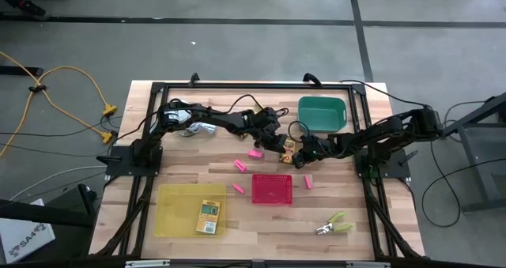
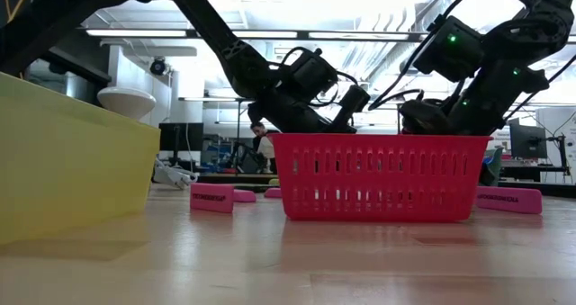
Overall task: Pick & Place School Supplies
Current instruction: Put the right yellow crayon box into the yellow bin
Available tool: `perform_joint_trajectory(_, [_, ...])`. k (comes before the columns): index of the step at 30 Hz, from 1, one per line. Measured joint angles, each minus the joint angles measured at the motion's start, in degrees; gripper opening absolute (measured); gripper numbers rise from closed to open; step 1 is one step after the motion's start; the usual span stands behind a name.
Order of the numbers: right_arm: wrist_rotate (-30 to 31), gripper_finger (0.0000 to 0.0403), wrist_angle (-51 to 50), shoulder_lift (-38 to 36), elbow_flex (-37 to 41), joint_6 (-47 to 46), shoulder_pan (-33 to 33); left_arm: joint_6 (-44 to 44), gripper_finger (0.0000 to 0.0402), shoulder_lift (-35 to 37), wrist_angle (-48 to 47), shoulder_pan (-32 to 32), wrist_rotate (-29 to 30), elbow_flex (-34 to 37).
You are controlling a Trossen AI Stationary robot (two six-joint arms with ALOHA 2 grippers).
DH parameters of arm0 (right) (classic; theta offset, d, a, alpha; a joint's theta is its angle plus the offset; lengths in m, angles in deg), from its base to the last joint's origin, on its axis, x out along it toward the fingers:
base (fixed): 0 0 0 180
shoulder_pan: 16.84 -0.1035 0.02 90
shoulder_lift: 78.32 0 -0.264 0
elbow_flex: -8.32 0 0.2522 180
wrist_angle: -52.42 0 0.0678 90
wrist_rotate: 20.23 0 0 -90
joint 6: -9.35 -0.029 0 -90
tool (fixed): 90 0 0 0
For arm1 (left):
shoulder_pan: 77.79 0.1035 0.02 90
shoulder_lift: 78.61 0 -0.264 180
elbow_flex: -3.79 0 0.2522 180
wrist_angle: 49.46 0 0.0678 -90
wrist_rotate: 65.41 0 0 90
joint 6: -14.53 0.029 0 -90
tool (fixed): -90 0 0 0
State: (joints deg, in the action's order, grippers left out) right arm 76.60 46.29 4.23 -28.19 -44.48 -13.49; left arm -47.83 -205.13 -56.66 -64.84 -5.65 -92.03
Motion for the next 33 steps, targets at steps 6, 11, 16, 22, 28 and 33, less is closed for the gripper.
perform_joint_trajectory(6, [-0.40,0.0002,-0.16,-0.15,0.00,1.70,0.02,0.00,0.0035,0.00,-0.01,0.00,-0.21,0.00])
perform_joint_trajectory(11, [-2.22,0.0002,-0.42,-0.45,-0.04,3.12,0.09,0.07,0.0035,0.00,-0.01,0.02,-0.94,0.00])
perform_joint_trajectory(16, [-3.44,0.0002,-2.01,-2.59,0.00,3.14,0.07,1.42,0.0035,0.00,-0.01,0.00,-1.14,0.00])
perform_joint_trajectory(22, [-3.88,0.0002,-5.84,-7.77,0.04,3.14,0.05,1.57,0.0035,0.00,0.31,0.02,-1.43,0.02])
perform_joint_trajectory(28, [-3.92,0.0002,-8.44,-12.65,0.00,3.14,0.02,2.74,0.0035,0.00,0.42,0.09,-1.60,0.02])
perform_joint_trajectory(33, [-4.18,0.0002,-10.15,-15.08,-0.06,3.14,0.02,3.01,0.0035,0.00,1.44,0.36,-3.99,0.11])
